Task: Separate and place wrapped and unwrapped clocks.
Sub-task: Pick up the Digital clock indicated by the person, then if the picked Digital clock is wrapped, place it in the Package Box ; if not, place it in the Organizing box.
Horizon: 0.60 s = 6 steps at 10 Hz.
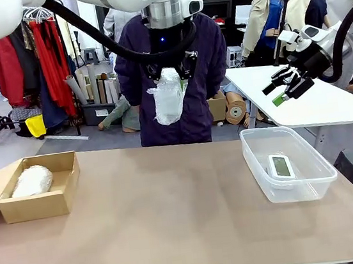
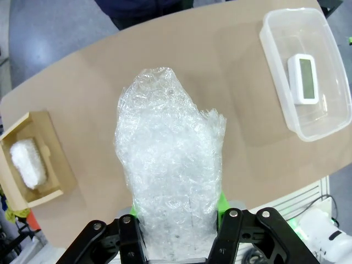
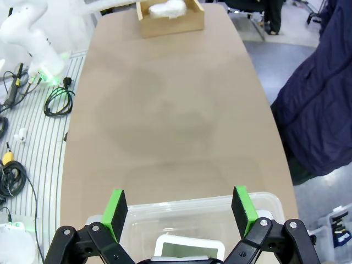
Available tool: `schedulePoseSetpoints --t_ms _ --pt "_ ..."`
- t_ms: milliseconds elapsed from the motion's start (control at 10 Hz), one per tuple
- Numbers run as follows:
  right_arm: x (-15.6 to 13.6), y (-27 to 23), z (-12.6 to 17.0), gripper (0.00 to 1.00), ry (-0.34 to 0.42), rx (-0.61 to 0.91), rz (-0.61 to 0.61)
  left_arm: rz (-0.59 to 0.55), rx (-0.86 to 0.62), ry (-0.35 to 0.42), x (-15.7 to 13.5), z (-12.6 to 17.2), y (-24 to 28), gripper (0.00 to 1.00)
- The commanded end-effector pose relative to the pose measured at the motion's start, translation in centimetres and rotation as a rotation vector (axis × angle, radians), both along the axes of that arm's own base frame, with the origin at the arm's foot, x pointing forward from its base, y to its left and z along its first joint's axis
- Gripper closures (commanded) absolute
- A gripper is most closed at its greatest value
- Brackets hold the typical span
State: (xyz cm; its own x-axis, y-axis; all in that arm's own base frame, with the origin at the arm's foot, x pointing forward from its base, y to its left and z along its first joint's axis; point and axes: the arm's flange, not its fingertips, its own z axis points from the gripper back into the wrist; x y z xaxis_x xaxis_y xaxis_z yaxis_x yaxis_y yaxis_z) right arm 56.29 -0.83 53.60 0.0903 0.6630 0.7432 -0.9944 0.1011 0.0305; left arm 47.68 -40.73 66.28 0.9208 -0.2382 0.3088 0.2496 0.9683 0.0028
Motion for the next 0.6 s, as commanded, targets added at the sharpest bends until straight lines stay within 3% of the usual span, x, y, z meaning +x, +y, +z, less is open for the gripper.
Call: schedulePoseSetpoints --t_ms 0,500 --pt "-0.34 0.03 -0.19 0.0 -0.022 -0.02 0.008 -0.005 -0.007 -0.001 0.04 0.42 0.32 1.0" --pt "-0.34 0.03 -0.19 0.0 -0.022 -0.02 0.008 -0.005 -0.007 -0.001 0.04 0.42 0.32 1.0"
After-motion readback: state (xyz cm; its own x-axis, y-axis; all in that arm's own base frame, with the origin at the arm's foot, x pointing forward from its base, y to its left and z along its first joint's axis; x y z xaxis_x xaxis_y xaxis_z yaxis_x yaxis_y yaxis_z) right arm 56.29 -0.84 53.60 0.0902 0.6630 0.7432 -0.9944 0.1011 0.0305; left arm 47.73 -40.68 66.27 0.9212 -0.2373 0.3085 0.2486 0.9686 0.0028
